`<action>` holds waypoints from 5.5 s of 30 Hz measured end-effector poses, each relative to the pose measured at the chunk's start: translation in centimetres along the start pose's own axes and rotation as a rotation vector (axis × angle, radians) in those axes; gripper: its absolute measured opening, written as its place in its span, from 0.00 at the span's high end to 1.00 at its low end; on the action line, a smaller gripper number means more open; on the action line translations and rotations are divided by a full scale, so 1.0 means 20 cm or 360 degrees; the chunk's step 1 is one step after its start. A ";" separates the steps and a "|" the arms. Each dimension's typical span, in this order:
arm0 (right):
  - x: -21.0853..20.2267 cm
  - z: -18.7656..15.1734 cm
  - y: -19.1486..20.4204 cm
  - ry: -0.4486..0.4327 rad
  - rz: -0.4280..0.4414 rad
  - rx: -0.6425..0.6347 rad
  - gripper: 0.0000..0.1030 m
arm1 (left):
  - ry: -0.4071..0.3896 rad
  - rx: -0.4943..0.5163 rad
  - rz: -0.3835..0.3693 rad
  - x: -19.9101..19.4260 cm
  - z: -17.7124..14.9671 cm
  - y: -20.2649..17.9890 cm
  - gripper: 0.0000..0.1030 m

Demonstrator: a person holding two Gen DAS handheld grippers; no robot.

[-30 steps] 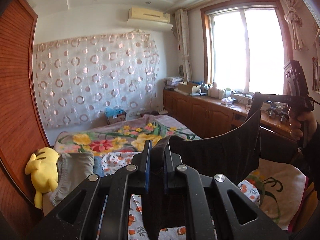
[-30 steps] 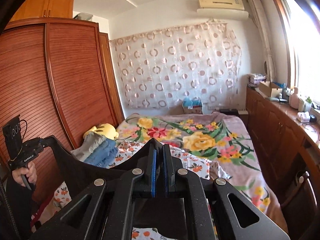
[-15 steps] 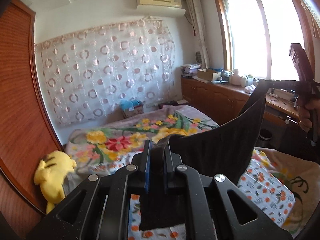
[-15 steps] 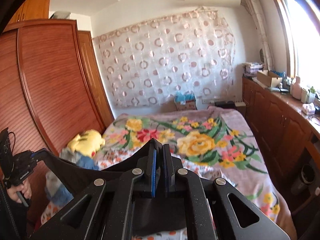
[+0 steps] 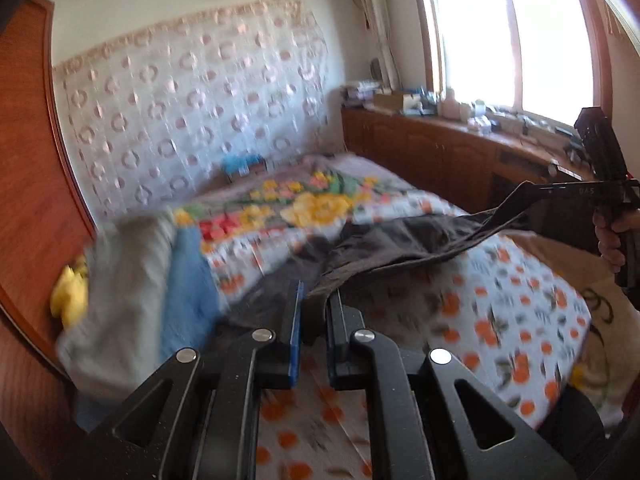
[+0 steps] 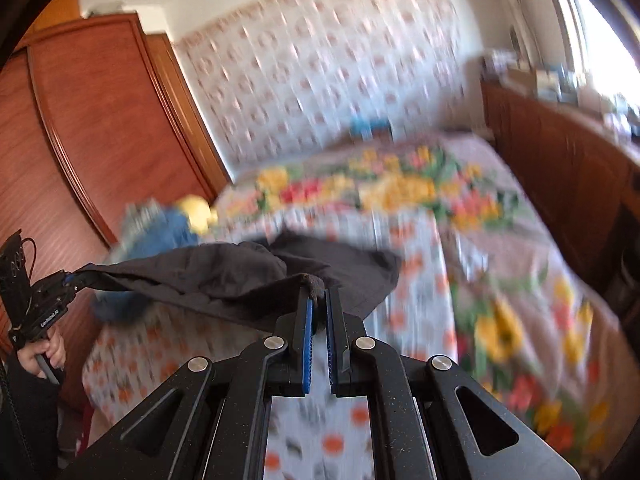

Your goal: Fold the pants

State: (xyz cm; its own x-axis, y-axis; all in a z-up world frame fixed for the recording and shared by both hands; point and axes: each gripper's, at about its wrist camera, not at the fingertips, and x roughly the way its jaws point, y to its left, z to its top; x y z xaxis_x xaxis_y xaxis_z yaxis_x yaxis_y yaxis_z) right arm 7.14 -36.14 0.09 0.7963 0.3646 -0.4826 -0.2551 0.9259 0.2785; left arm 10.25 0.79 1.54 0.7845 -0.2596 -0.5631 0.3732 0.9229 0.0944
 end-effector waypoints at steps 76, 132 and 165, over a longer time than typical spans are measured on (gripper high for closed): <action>0.29 -0.50 0.27 0.0280 -0.0153 -0.0479 0.66 | 0.0426 0.0073 -0.0241 0.32 -0.34 -0.42 0.58; 0.04 -0.56 0.29 0.0271 -0.0043 -0.0392 0.95 | 0.0378 -0.0089 -0.0143 0.14 -0.49 -0.27 0.80; 0.19 -0.65 0.21 0.0056 -0.0189 -0.0255 0.75 | 0.0341 -0.0477 -0.0038 0.17 -0.49 0.14 0.56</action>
State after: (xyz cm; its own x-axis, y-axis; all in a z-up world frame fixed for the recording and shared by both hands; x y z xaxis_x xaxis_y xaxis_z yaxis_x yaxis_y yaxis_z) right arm 1.95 -29.59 -11.35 0.8072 0.2524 -0.5336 -0.2468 0.9655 0.0834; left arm 9.12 5.35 -8.25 0.6438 -0.2462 -0.7245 0.2038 0.9678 -0.1477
